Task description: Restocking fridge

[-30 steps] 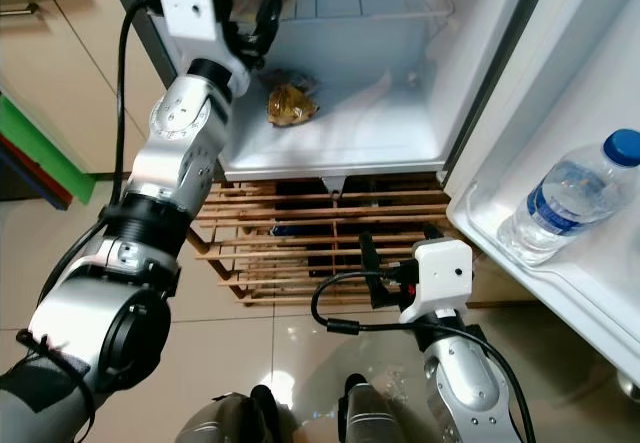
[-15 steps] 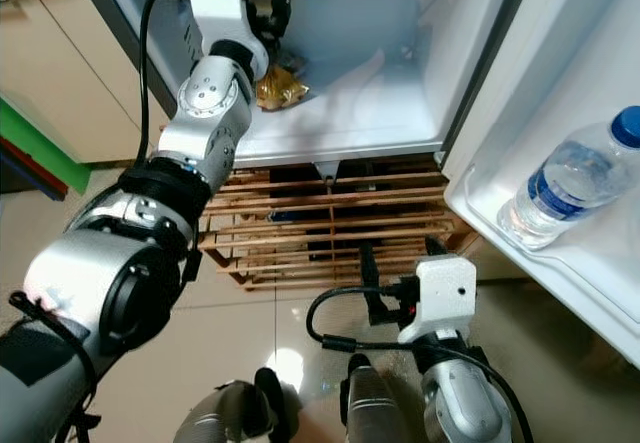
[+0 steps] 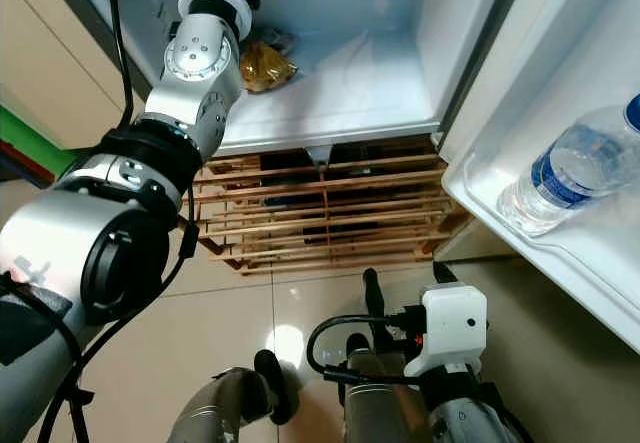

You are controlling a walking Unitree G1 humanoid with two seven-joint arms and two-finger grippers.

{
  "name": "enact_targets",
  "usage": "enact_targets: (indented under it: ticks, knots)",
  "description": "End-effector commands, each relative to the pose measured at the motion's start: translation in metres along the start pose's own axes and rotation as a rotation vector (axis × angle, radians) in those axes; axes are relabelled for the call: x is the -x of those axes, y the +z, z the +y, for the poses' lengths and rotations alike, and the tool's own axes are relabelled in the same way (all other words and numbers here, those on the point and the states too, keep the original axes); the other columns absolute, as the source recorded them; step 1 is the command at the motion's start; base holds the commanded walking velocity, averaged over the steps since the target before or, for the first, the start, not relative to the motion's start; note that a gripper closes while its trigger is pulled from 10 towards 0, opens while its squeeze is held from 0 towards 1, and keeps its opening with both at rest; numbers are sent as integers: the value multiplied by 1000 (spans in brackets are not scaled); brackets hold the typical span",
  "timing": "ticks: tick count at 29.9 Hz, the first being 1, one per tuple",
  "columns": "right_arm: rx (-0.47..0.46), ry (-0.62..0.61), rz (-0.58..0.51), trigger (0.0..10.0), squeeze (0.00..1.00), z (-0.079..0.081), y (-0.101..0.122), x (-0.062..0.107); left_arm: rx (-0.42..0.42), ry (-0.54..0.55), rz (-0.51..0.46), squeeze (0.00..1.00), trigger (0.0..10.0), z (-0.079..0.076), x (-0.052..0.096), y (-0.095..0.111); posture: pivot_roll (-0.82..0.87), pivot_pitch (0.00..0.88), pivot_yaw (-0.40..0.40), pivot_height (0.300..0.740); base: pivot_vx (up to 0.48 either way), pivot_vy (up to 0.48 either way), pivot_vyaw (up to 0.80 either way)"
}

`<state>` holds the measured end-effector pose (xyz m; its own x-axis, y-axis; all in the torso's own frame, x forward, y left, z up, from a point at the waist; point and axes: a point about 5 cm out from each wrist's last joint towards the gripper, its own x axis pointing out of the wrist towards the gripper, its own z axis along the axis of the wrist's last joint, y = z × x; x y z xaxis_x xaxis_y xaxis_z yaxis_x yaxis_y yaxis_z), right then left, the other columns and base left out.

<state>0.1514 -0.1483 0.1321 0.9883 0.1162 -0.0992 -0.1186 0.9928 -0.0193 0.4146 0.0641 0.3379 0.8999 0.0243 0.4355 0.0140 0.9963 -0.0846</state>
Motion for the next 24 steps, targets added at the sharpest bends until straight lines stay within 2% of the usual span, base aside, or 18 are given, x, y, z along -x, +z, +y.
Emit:
enact_targets:
  ticks: [1,4,11,12,13,14,24]
  knots:
    - [-1,5,19,10000,0,3,0,4,12,20,45,0,10000,-5,2,-6,-496,369,108,740,0,0,0]
    - [-1,2,21,10000,0,5,0,5,5,37,46,0,10000,-9,2,-4,-508,372,115,740,0,0,0]
    - [-2,-17,38,10000,0,6,-1,12,13,179,88,0,10000,1,1,-7,-531,374,124,740,0,0,0]
    - [-2,-19,38,10000,0,6,0,13,-8,191,83,286,10000,1,2,-6,-533,374,124,740,0,0,0]
    - [-2,-21,38,10000,0,6,0,13,-22,197,79,286,10000,0,2,-5,-533,374,124,740,0,0,0]
    - [-1,-22,39,10000,0,6,0,14,-29,209,80,1000,10000,1,2,-5,-535,372,123,740,0,0,0]
    - [6,-23,40,10000,0,5,0,13,-16,191,64,1000,10000,-6,2,-3,-532,361,124,740,0,0,0]
